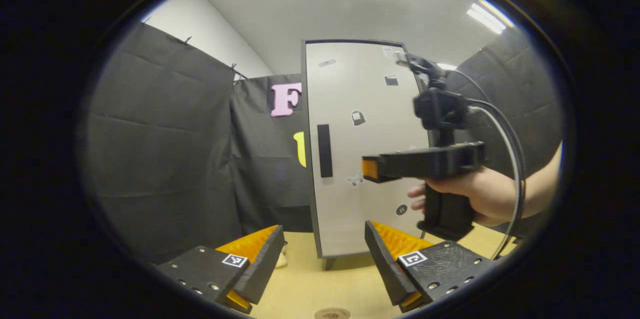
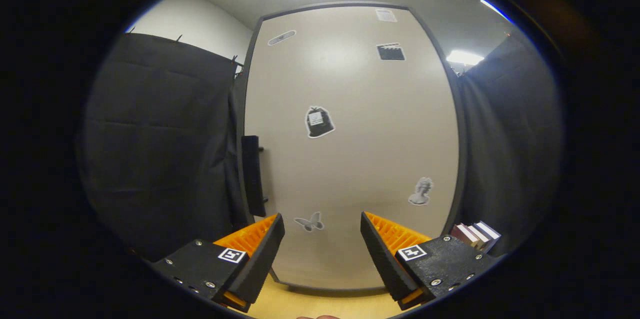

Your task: Open the cabinet door with the right hand, grasp the bottle in the cabinet with the left hand and place it on the coaster, then close the cabinet door with the right hand.

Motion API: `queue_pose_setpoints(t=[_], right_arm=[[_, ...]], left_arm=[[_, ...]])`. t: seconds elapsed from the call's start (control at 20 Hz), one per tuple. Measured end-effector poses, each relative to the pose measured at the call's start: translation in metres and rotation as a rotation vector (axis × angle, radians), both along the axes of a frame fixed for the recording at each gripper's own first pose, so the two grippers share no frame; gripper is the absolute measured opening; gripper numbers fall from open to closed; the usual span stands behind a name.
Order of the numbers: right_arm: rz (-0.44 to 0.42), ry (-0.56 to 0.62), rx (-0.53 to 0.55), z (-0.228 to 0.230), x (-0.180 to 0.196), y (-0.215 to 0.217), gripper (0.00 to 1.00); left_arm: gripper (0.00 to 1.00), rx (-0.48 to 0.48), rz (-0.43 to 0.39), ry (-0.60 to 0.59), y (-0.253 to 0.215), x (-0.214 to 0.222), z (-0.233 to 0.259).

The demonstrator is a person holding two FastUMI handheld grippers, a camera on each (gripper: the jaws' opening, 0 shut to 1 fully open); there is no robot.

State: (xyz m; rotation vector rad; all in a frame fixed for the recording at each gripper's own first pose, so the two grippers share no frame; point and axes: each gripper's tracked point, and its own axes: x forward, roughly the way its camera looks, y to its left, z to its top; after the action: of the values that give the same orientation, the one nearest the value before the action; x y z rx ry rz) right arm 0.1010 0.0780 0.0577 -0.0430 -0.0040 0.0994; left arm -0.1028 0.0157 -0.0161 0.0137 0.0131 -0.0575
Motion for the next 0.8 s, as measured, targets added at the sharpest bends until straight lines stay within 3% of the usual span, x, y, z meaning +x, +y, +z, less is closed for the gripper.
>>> queue_pose_setpoints(t=[0.05, 0.2, 0.35, 0.55, 0.7, 0.8], right_arm=[[0.022, 0.010, -0.007, -0.001, 0.007, 0.016, 0.92], [0.080, 0.011, -0.034, 0.000, 0.031, 0.059, 0.94], [0.066, -0.013, -0.074, 0.006, 0.053, 0.080, 0.87], [0.024, -0.011, -0.128, 0.001, 0.081, 0.088, 0.71], [0.017, 0.002, -0.134, -0.002, 0.085, 0.092, 0.40], [0.044, 0.005, -0.114, -0.002, 0.089, 0.091, 0.35]], left_arm=[[0.89, -0.005, 0.002, 0.013, 0.002, -0.004, -0.007], [0.93, -0.021, 0.035, 0.061, 0.014, -0.016, -0.026], [0.93, -0.013, 0.082, 0.077, 0.032, -0.027, -0.030], [0.93, -0.002, 0.134, 0.085, 0.056, -0.042, -0.034], [0.93, -0.018, 0.160, 0.092, 0.065, -0.050, -0.038], [0.93, -0.018, 0.176, 0.102, 0.071, -0.050, -0.042]])
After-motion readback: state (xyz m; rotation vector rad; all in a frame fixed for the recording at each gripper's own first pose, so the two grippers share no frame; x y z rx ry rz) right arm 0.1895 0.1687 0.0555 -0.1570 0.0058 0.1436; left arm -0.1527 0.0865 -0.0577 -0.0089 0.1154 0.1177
